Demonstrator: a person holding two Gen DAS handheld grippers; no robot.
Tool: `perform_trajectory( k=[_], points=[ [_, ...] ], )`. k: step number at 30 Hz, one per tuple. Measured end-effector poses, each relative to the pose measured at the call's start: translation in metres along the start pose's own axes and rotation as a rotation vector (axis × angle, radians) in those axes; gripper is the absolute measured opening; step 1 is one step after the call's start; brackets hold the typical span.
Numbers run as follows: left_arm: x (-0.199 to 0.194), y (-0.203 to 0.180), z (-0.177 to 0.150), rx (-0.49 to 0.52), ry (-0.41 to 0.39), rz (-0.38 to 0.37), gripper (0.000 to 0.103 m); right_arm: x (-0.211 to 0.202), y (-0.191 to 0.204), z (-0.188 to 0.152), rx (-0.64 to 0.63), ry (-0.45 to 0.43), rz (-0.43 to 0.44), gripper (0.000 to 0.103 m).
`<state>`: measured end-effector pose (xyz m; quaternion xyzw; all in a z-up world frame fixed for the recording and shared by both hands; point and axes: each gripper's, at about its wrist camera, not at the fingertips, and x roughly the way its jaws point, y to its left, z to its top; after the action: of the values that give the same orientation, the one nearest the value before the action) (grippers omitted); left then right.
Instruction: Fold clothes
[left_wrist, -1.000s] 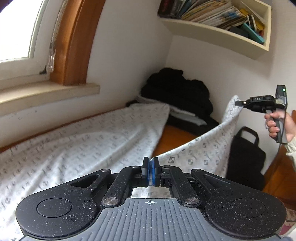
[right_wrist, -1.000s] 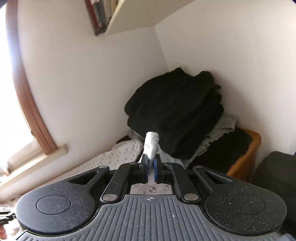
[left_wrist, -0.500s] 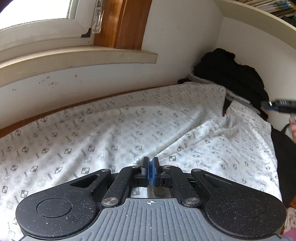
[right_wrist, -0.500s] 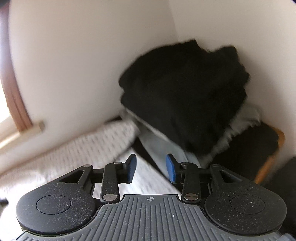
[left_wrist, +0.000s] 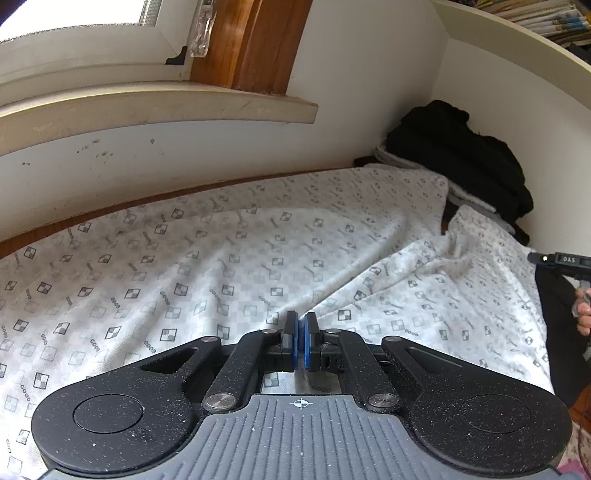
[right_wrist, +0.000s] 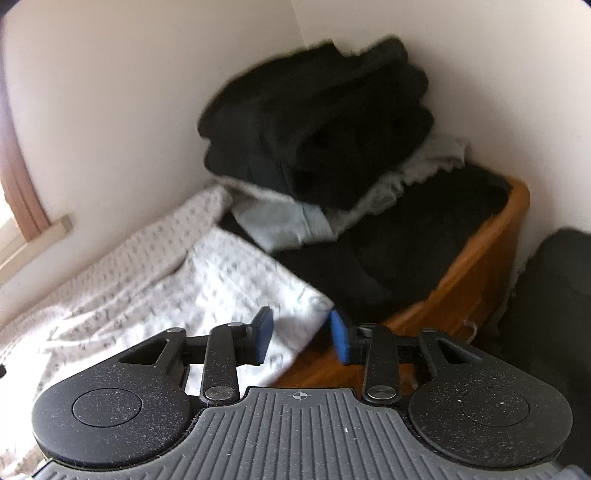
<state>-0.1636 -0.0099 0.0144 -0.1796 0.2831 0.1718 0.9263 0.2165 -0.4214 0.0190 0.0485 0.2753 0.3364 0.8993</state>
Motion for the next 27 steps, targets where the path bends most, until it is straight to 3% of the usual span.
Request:
perform_trajectory(
  k=[2,5,7,9,10,12,14,18,22,27],
  points=[
    [0.0,0.0,0.0,0.0,0.001,-0.003,0.003,-0.011,-0.001,0.004,-0.009,-0.062,0.014,0.004],
    [0.0,-0.002,0.001,-0.001,0.005,-0.009,0.003,-0.035,-0.006,0.014,-0.006,-0.14,-0.04,0.004],
    [0.001,-0.003,0.002,0.001,0.009,-0.013,0.003,-0.042,-0.016,0.018,0.026,-0.119,-0.07,0.004],
    [0.002,-0.006,0.002,0.01,0.017,-0.009,0.003,-0.032,-0.021,0.018,0.003,-0.016,-0.082,0.006],
    [0.002,-0.008,0.003,0.017,0.021,-0.004,0.004,-0.028,-0.021,0.016,-0.018,0.01,-0.102,0.013],
    [0.001,-0.01,0.004,0.023,0.023,0.009,0.007,-0.028,-0.018,0.015,-0.041,0.001,-0.151,0.02],
    [-0.002,-0.012,0.006,0.023,0.02,0.024,0.02,-0.032,-0.013,0.018,-0.033,-0.042,-0.147,0.025],
    [-0.024,-0.015,0.005,0.044,-0.014,0.055,0.046,-0.023,0.021,0.02,-0.133,-0.064,-0.064,0.03],
    [-0.053,-0.017,0.001,0.065,-0.05,0.092,0.058,0.005,0.074,0.008,-0.257,0.021,0.074,0.038],
    [-0.118,0.0,-0.018,0.031,-0.115,0.201,0.069,0.03,0.152,-0.019,-0.362,0.072,0.26,0.04]
  ],
)
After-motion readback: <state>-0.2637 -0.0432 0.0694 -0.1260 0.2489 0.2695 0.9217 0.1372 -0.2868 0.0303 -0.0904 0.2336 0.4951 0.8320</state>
